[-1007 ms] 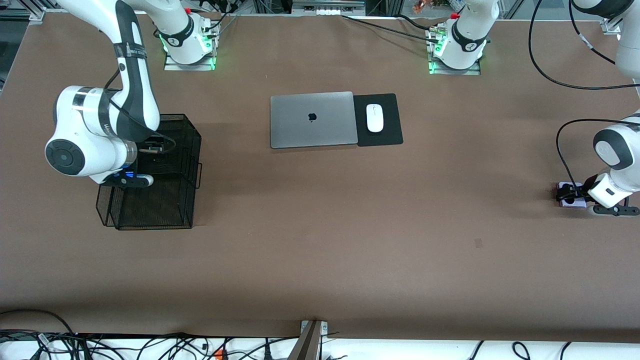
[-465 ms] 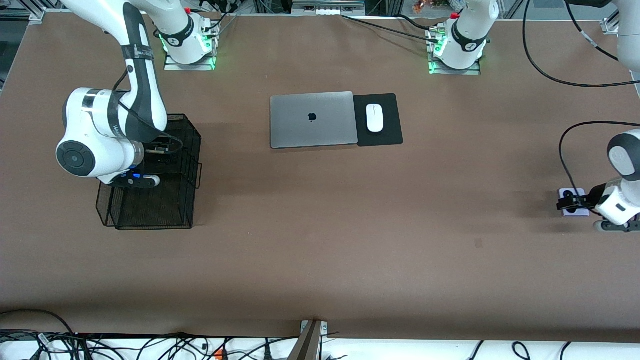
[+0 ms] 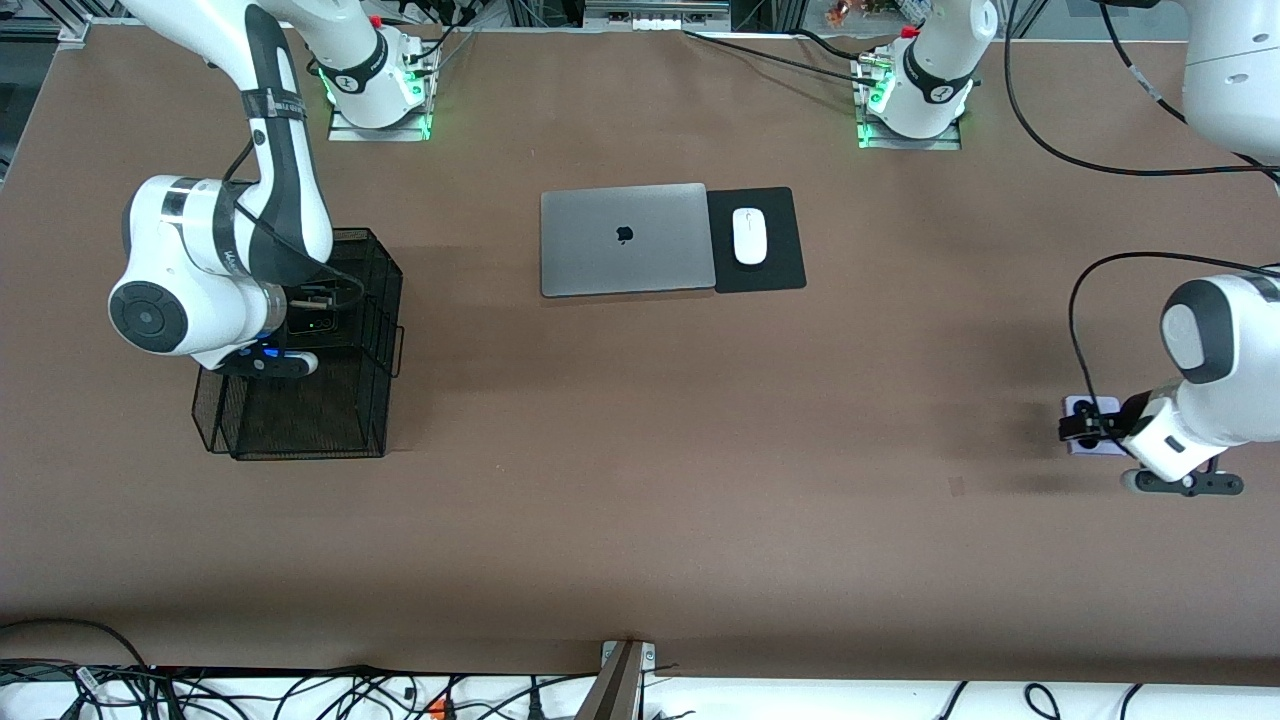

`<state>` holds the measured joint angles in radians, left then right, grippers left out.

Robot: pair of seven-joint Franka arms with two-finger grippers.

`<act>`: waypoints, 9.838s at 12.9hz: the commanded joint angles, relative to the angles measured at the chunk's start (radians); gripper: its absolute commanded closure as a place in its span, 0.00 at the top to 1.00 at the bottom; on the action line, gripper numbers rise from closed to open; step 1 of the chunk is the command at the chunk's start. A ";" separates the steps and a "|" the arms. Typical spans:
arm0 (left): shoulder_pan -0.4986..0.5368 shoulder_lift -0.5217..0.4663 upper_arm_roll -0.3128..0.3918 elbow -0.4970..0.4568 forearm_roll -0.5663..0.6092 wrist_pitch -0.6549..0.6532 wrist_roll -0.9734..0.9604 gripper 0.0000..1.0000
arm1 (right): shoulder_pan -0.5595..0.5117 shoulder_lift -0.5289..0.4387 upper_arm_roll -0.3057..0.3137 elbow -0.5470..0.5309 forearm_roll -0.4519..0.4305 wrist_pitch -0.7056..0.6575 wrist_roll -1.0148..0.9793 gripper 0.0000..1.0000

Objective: Place phones with both arms

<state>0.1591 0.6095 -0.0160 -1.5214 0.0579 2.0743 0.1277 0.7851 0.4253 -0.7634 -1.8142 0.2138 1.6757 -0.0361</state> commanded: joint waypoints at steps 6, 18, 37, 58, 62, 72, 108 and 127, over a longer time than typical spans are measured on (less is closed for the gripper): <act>-0.347 -0.010 0.013 0.040 0.042 -0.129 -0.368 0.37 | -0.055 0.003 -0.007 0.311 0.074 -0.079 0.042 1.00; -0.750 0.295 0.010 0.390 0.019 -0.111 -0.824 0.37 | -0.067 0.095 -0.001 0.458 0.139 -0.048 0.082 1.00; -0.875 0.493 0.010 0.488 -0.064 0.219 -1.137 1.00 | -0.059 0.095 0.001 0.454 0.139 -0.056 0.090 1.00; -0.339 -0.005 0.044 0.440 0.080 -0.631 -0.102 1.00 | 0.091 0.498 0.412 0.656 0.141 0.507 0.492 0.99; -0.247 -0.196 0.036 0.304 0.079 -0.626 -0.008 1.00 | 0.138 0.581 0.412 0.656 0.139 0.614 0.564 1.00; -0.210 -0.496 -0.010 -0.029 0.062 -0.464 -0.008 1.00 | 0.168 0.644 0.412 0.656 0.113 0.676 0.564 1.00; -0.207 -0.617 -0.050 -0.026 -0.049 -0.526 -0.109 1.00 | -0.168 0.336 0.013 0.247 0.314 0.262 -0.272 0.00; -0.207 -0.617 -0.044 -0.026 -0.056 -0.530 -0.109 1.00 | -0.168 0.248 -0.166 0.571 0.320 -0.233 -0.212 0.99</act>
<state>-0.0538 -0.0052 -0.0548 -1.5556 0.0235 1.5583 0.0254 0.6226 0.6622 -0.8956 -1.3286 0.5093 1.5535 -0.2709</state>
